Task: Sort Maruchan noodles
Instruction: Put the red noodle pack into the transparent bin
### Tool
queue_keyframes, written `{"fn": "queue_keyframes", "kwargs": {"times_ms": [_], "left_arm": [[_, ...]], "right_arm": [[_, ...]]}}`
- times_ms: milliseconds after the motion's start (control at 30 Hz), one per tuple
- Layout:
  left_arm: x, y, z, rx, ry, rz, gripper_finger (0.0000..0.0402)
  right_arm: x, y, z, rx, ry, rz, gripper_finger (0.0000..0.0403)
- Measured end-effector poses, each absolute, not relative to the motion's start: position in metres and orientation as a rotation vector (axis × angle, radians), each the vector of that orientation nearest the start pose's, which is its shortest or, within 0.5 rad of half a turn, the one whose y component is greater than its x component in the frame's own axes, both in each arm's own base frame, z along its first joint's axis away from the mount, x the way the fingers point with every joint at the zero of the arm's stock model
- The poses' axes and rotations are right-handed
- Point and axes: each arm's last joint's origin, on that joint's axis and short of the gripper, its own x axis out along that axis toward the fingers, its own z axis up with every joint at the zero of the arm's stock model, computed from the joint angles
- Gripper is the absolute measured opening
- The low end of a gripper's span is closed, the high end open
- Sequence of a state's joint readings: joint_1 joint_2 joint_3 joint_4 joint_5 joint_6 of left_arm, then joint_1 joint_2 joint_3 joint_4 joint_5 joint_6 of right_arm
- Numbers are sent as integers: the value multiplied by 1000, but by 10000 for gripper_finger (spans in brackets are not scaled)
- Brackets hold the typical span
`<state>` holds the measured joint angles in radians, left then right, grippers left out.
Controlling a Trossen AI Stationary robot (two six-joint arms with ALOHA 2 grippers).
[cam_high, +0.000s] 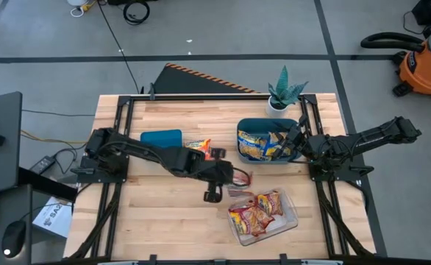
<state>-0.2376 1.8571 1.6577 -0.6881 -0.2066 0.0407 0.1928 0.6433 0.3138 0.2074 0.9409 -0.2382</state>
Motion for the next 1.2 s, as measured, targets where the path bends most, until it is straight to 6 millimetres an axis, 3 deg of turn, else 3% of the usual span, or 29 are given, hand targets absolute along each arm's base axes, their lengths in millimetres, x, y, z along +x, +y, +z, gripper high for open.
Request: {"fn": "queue_keyframes", "kwargs": {"times_ms": [200,433,633,800,933,1200], "left_arm": [[432,-95,286,354,609,-142,8],[471,-96,260,451,347,-313,9],[494,-97,235,431,170,-411,9],[505,-98,201,435,171,-406,9],[509,-97,186,432,213,-332,11],[509,-99,185,409,215,-352,92]], "right_arm": [[146,5,229,-294,193,-739,101],[146,4,229,-308,199,-744,101],[145,4,229,-312,202,-749,101],[145,4,229,-312,202,-749,101],[145,4,229,-313,203,-749,101],[145,4,229,-316,204,-748,101]]}}
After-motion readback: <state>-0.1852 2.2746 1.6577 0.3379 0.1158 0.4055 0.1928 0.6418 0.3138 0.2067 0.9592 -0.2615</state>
